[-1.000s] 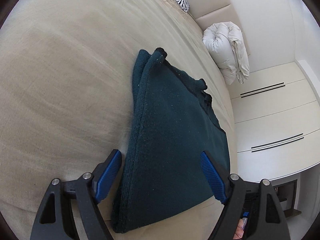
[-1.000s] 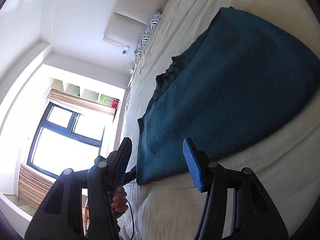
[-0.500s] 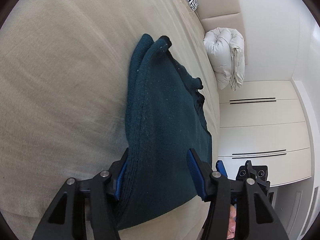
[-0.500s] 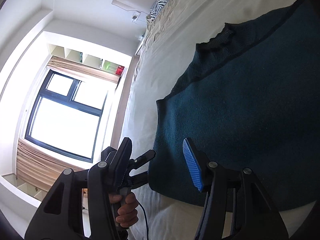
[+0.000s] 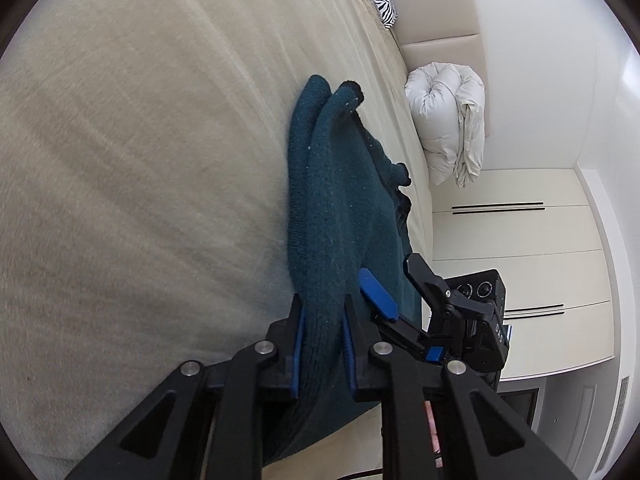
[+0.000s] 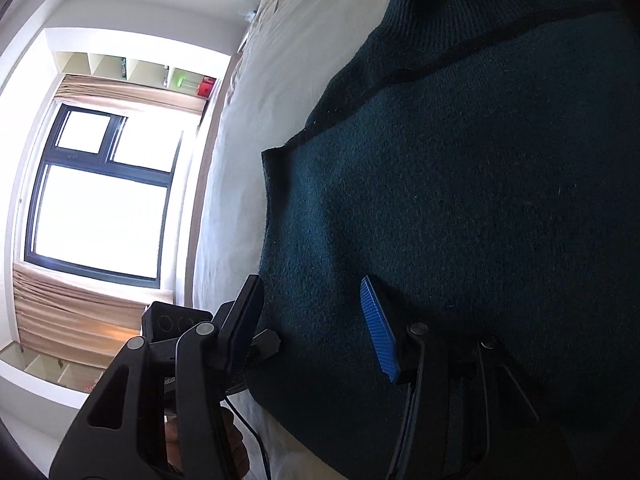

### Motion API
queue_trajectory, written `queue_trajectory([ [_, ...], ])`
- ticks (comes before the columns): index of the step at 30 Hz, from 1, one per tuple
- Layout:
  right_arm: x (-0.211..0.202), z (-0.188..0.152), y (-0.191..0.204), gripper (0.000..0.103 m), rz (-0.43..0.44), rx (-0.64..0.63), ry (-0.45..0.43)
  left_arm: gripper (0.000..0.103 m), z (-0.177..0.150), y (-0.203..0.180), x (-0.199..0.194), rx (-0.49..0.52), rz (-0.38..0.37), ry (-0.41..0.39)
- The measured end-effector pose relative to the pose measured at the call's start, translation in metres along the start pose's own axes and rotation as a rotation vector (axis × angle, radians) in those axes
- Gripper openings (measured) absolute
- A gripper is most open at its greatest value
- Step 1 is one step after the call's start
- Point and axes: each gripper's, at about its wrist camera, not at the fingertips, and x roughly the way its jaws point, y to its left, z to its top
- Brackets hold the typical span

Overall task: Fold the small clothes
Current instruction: 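Grasp the side edge with the left gripper and fold it across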

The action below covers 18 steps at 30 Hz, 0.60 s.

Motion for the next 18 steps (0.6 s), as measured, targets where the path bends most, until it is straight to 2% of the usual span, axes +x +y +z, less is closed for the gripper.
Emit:
queue_trajectory([
  [3,-0.003,-0.005,-0.002,0.047,0.028,-0.021,-0.008,0.017,-0.001,-0.009,0.0,0.003,-0.002,-0.008],
  [5,-0.012,-0.003,-0.004,0.05,0.053,0.016,-0.006,0.017,-0.001,-0.023,0.0,0.028,0.003,-0.016],
  [7,-0.032,-0.001,-0.01,0.051,0.105,0.048,-0.05,0.017,-0.002,-0.043,0.0,0.065,0.004,-0.018],
  [11,-0.091,0.006,-0.034,0.063,0.198,0.104,-0.131,0.017,-0.005,-0.1,0.012,0.174,0.014,-0.018],
  [15,-0.141,0.016,-0.063,0.067,0.295,0.162,-0.172,0.017,-0.017,-0.158,0.051,0.278,0.007,0.024],
  [17,-0.162,0.019,-0.078,0.075,0.329,0.184,-0.192,0.017,-0.027,-0.181,0.08,0.317,0.007,0.056],
  [18,-0.171,0.021,-0.085,0.076,0.347,0.196,-0.199,0.017,-0.034,-0.189,0.095,0.331,0.007,0.074],
])
